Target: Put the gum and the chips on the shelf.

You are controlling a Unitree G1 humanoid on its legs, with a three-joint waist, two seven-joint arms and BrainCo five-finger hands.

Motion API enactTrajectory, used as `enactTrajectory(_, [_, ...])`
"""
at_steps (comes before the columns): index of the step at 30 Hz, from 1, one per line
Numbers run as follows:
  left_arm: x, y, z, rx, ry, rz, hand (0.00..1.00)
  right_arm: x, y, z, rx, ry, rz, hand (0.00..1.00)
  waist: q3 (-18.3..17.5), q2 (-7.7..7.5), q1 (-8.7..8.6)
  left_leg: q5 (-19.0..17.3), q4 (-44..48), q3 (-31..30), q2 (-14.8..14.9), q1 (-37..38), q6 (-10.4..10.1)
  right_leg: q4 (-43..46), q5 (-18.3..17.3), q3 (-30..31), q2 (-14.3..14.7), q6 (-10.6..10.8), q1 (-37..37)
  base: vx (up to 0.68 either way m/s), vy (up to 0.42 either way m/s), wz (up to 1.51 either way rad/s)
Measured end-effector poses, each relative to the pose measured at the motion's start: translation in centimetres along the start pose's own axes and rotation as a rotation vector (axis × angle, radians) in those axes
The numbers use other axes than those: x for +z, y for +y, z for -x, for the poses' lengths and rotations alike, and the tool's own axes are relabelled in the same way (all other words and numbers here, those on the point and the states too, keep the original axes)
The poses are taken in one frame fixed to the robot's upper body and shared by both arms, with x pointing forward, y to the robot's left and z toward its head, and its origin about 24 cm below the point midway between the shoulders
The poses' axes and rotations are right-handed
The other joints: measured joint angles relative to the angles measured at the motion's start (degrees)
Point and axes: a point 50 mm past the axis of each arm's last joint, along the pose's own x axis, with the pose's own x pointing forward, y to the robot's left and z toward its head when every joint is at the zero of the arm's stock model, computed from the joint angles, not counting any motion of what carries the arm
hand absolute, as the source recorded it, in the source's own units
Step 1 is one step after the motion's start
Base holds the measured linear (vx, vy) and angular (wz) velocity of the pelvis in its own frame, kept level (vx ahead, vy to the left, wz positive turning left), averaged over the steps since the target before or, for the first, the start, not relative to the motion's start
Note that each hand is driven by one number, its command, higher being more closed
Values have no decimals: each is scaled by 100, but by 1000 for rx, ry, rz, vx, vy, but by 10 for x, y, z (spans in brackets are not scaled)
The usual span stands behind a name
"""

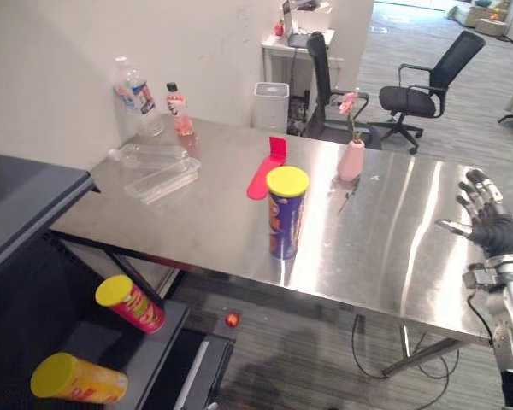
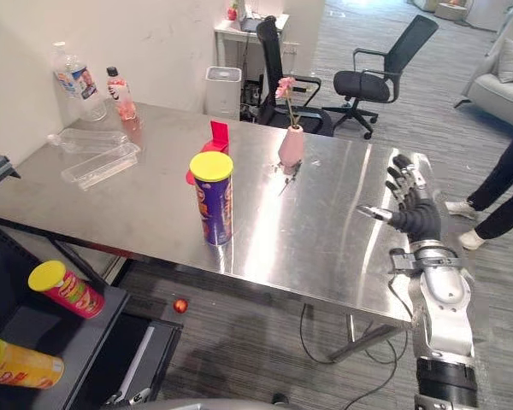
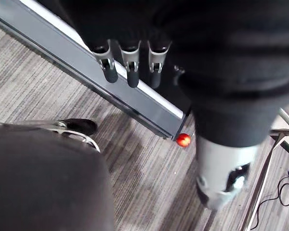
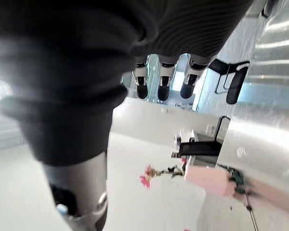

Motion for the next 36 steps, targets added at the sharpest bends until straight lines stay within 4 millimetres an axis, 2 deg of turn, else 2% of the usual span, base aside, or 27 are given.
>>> enactTrajectory(5, [-5, 2, 2, 5, 6, -2, 0, 1, 16, -8, 92, 2, -14, 0, 6, -1, 6, 36, 3, -107, -20, -80, 36, 1, 4, -112, -44, 6, -9, -23, 2, 12])
enactTrajectory(8, [-9, 3, 3, 4, 15, -10, 0, 2, 23, -11, 135, 3, -8, 0, 30, 17, 91, 42, 2, -143, -36, -89, 45, 8, 5, -148, -70, 8, 0, -16, 9, 5])
enactTrajectory(19, [-8, 3, 3, 1, 13, -23, 0, 9, 47, -26, 237, -18, -25, 0, 157, 51, 155, 93, 5, -294, -83, -183, 69, 35, 4, -287, -92, 8, 12, -9, 4, 7])
enactTrajectory(26, [-8, 2, 3, -8, 13, -43, 0, 10, 65, -26, 326, -20, -31, 0, 283, 67, 165, 115, 7, -379, -103, -190, 102, 126, -34, -354, -150, 60, 19, -15, 6, 7])
enactTrajectory(30, [-8, 3, 3, -6, 13, -46, 0, 14, 79, -30, 400, -36, -36, 0, 301, 53, 206, 122, 6, -389, -117, -194, 112, 137, -34, -362, -164, 60, 19, -4, 3, 1])
enactTrajectory(33, [-7, 2, 3, -7, 13, -52, 0, 16, 83, -32, 428, -43, -36, 0, 306, 62, 292, 129, 6, -404, -126, -201, 113, 137, -34, -376, -162, 60, 21, -2, 1, 1])
enactTrajectory(36, [-8, 2, 3, -5, 14, -54, 0, 20, 91, -35, 463, -57, -34, 0, 332, 68, 305, 148, 2, -434, -146, -217, 118, 138, -34, -406, -163, 60, 22, -9, 4, 5])
